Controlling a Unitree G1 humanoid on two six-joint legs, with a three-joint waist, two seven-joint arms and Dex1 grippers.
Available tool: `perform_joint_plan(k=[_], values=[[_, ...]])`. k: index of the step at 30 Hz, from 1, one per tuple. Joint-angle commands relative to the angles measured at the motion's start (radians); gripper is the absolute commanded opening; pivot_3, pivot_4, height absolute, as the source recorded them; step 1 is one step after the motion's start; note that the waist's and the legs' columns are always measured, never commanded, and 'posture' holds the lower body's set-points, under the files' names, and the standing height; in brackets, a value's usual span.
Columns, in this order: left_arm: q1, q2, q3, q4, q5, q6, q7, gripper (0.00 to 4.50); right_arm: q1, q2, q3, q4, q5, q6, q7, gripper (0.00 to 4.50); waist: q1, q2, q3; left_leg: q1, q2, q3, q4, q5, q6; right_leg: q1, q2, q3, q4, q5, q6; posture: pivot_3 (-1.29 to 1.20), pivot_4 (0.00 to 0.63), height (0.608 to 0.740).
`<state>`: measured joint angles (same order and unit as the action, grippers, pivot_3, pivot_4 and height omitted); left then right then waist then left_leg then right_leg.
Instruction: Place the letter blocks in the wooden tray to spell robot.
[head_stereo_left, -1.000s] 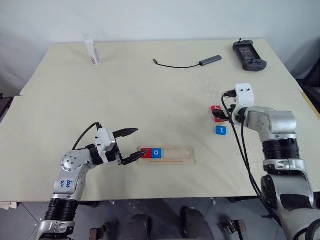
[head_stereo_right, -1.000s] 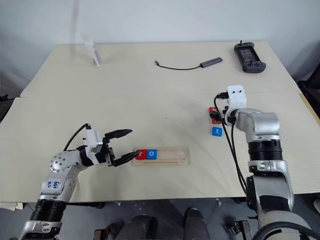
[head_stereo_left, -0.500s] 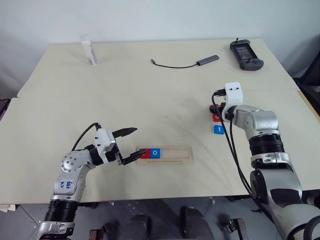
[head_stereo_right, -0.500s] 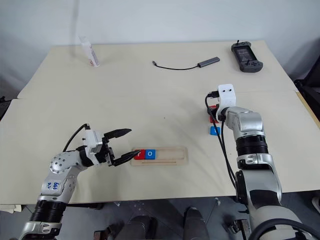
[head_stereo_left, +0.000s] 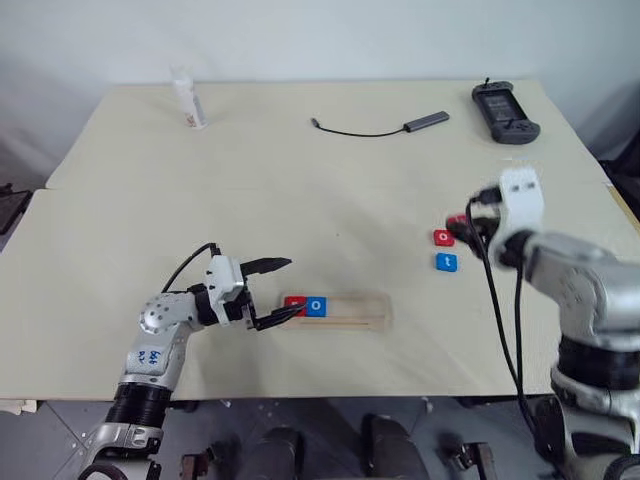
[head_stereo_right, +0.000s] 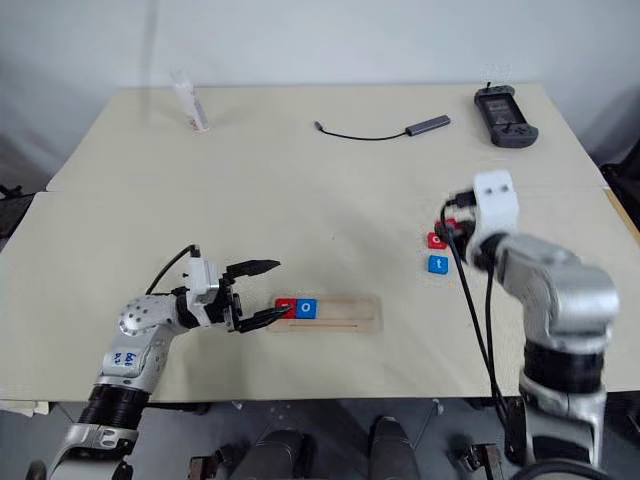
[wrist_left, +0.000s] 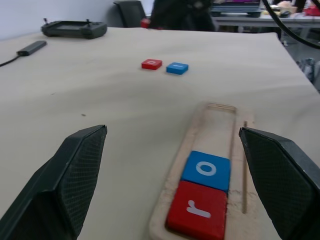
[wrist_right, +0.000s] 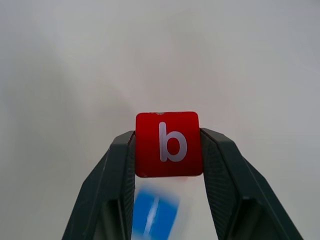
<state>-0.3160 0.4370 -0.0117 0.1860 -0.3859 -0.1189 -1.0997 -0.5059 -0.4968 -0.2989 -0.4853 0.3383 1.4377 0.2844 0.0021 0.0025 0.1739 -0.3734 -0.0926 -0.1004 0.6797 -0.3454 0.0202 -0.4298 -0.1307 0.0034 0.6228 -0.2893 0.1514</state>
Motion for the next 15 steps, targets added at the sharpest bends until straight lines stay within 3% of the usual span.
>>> perform_joint_plan(k=[1,4,11,15], values=[[-0.036,-0.004,-0.004,0.027,-0.011,-0.022,-0.048,4.5,0.15,0.105,-0.103,-0.295,0.009,0.171,-0.042,1.46,0.002,0.0,0.0,0.0,0.0,0.0,0.0,0.0,0.0,0.0,0.0,0.0,0.0,0.0,0.0,0.0,0.15,0.74],[-0.064,-0.006,-0.009,0.055,-0.009,-0.021,-0.074,4.5,0.256,0.225,-0.135,-0.391,-0.01,0.177,-0.087,1.46,0.001,0.0,0.0,0.0,0.0,0.0,0.0,0.0,0.0,0.0,0.0,0.0,0.001,0.0,0.0,0.0,0.15,0.74],[-0.097,-0.002,-0.004,0.062,-0.008,-0.009,-0.098,4.5,0.316,0.309,-0.069,-0.39,-0.041,0.162,-0.133,1.46,-0.004,0.0,0.0,0.003,0.0,0.001,0.0,0.0,0.0,0.0,0.001,0.002,0.002,0.0,0.0,0.0,0.15,0.74],[-0.083,0.009,0.006,0.035,-0.012,0.0,-0.096,4.5,0.3,0.322,-0.055,-0.368,-0.031,0.16,-0.116,2.78,-0.004,0.0,0.0,0.003,0.0,0.001,0.0,0.0,0.0,0.0,0.001,0.002,0.003,0.0,0.0,0.0,0.15,0.74]])
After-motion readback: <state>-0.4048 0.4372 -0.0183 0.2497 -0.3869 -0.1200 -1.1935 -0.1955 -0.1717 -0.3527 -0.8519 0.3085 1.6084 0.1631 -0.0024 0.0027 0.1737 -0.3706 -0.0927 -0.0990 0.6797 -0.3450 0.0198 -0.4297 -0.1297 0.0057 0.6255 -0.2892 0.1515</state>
